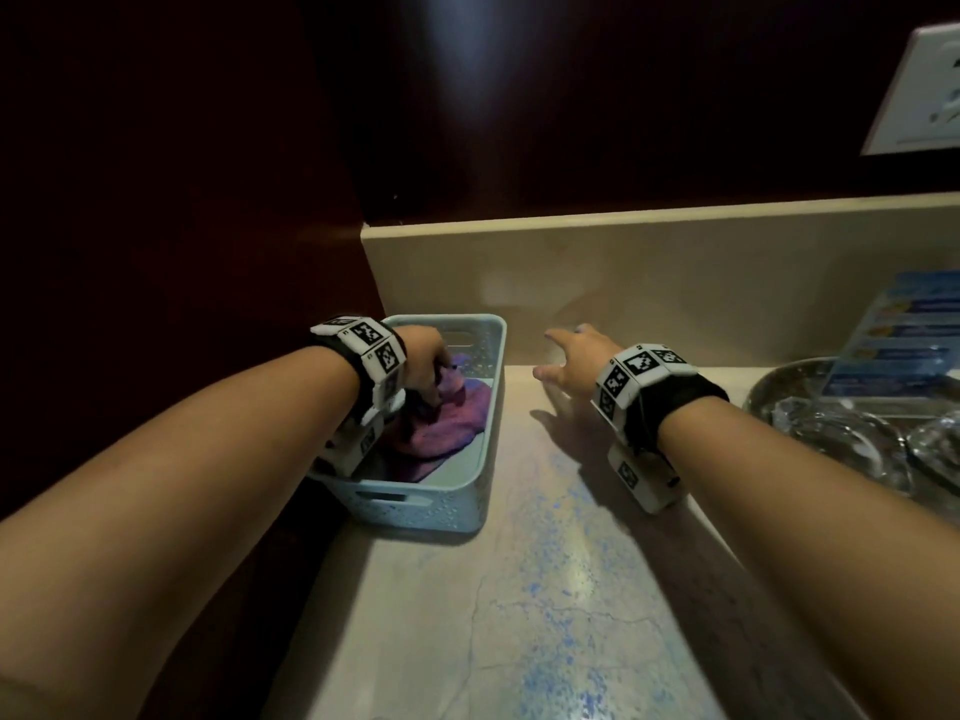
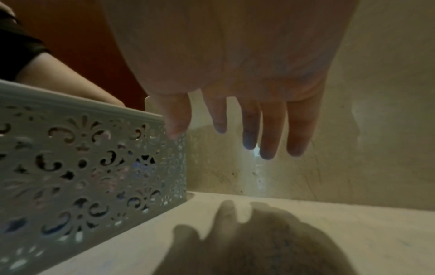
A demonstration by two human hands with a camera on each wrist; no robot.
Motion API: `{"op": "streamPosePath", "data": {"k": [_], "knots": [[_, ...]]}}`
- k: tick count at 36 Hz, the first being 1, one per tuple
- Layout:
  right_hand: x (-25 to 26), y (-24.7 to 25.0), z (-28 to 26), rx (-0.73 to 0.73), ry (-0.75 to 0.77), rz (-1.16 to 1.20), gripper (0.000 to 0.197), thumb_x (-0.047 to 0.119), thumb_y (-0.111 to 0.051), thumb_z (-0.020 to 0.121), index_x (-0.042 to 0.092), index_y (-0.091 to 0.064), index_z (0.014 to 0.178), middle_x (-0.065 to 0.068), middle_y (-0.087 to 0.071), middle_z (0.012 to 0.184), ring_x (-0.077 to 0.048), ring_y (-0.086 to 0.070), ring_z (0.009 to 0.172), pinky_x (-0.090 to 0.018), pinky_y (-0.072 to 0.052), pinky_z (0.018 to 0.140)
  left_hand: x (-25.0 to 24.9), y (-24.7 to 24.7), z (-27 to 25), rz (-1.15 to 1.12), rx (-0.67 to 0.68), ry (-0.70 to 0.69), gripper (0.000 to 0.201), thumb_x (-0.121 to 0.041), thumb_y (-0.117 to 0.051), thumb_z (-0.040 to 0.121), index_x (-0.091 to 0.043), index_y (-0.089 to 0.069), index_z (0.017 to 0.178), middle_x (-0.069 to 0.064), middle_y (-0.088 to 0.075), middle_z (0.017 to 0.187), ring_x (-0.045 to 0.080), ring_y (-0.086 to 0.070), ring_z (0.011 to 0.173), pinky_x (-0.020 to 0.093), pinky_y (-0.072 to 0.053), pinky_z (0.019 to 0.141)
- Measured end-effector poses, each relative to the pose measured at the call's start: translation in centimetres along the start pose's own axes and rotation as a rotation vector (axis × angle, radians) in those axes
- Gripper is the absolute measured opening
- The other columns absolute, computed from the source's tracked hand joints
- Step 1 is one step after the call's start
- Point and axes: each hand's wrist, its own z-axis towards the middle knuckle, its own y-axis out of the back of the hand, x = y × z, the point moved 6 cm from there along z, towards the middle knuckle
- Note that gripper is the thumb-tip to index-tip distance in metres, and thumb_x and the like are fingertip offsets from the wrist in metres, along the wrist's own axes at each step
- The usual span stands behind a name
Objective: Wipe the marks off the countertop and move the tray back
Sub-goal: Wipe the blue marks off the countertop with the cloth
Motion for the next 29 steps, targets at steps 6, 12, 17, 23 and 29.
{"op": "streamPosePath", "data": {"k": [6, 12, 17, 23, 29], "knots": [[0.6, 1.6, -1.3, -0.049, 0.014, 0.003, 0.069, 0.049, -0.051, 0.091, 0.027, -0.024, 0.15, -0.012, -0.024, 0.154, -0.035, -0.04, 0.135, -0.047, -0.038, 0.109, 1.0, 4.6, -2.6, -0.195, -0.261, 0.019, 0.055, -0.023, -0.078, 0.073, -0.02, -0.06, 0.125, 0.005, -0.067, 0.118, 0.024, -0.062, 0.107, 0.023, -0.043, 0.082], [0.7, 3.4, -3.1, -0.114, 0.032, 0.003, 0.066, 0.048, -0.051, 0.092, 0.026, -0.025, 0.149, -0.013, -0.025, 0.153, -0.034, -0.038, 0.136, -0.045, -0.037, 0.11, 0.9, 7.5, -5.5, -0.389, -0.502, -0.033, 0.077, -0.015, -0.076, 0.074, -0.022, -0.04, 0.142, 0.002, -0.055, 0.138, 0.019, -0.054, 0.122, 0.018, -0.038, 0.091], [-0.1, 4.6, -4.6, -0.143, 0.024, -0.002, 0.067, 0.048, -0.049, 0.093, 0.025, -0.023, 0.15, -0.012, -0.022, 0.155, -0.033, -0.039, 0.136, -0.046, -0.037, 0.11, 0.4, 9.0, -7.2, -0.531, -0.622, -0.022, 0.079, -0.018, -0.08, 0.068, -0.014, -0.044, 0.139, 0.006, -0.056, 0.137, 0.019, -0.054, 0.123, 0.022, -0.039, 0.102], [-1.8, 5.6, -6.5, -0.175, 0.014, 0.007, 0.067, 0.049, -0.049, 0.093, 0.025, -0.023, 0.15, -0.013, -0.021, 0.156, -0.034, -0.039, 0.135, -0.045, -0.038, 0.109, -2.0, 10.4, -9.5, -0.623, -0.711, -0.06, 0.072, -0.021, -0.082, 0.066, -0.015, -0.053, 0.132, 0.006, -0.062, 0.128, 0.019, -0.058, 0.118, 0.032, -0.044, 0.105], [-3.6, 6.1, -8.3, -0.189, 0.018, 0.006, 0.068, 0.05, -0.048, 0.093, 0.025, -0.023, 0.15, -0.013, -0.02, 0.156, -0.034, -0.039, 0.135, -0.044, -0.038, 0.109, -5.6, 10.6, -10.7, -0.715, -0.727, -0.102, 0.081, -0.015, -0.081, 0.068, -0.011, -0.043, 0.14, -0.003, -0.057, 0.13, 0.009, -0.054, 0.117, 0.009, -0.035, 0.095]]}}
